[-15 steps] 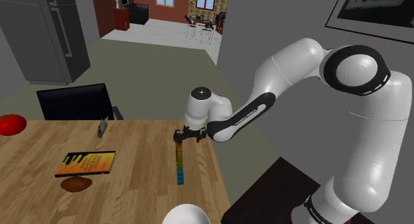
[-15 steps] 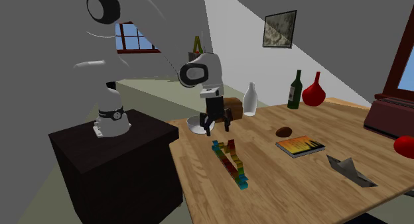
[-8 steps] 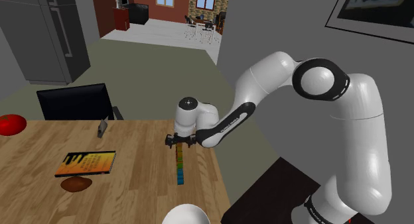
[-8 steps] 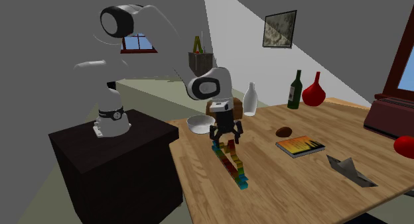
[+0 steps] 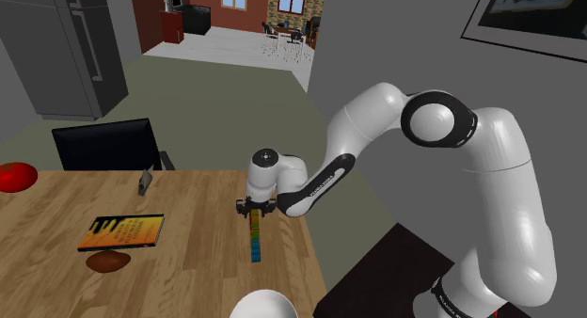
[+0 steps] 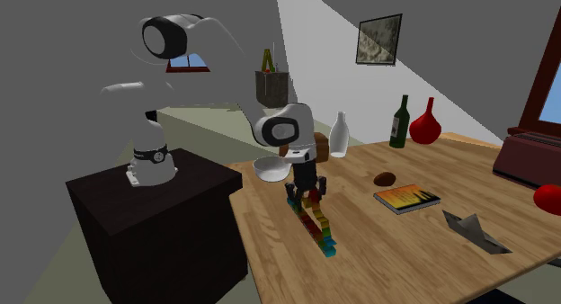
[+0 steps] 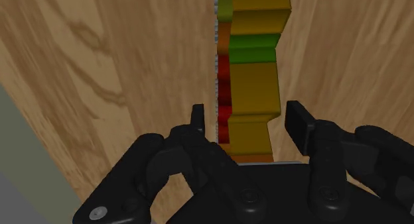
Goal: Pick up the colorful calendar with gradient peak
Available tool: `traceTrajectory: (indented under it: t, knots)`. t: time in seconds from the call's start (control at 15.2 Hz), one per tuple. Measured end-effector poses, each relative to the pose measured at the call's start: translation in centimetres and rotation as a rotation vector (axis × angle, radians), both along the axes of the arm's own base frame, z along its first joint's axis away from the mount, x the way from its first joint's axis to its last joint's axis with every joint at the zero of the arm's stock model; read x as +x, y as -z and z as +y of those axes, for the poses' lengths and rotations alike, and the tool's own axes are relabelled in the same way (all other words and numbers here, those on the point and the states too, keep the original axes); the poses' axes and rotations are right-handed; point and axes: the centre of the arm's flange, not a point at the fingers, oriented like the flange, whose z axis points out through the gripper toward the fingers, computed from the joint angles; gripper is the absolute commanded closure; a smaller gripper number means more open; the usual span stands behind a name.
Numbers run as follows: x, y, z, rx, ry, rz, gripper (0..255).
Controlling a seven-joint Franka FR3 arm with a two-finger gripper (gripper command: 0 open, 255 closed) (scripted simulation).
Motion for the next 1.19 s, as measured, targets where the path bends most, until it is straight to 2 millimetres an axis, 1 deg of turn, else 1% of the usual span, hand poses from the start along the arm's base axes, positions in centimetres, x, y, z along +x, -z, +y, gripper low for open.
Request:
traceTrajectory:
  t: [0.59, 0.73, 1.19]
  knots:
    - [0.0, 0.0, 0.0, 0.000, 0.000, -0.001, 255]
    - [0.0, -0.5, 0.0, 0.000, 0.000, 0.000, 255]
    - [-0.1, -4.1, 0.0, 0.000, 0.000, 0.000, 255]
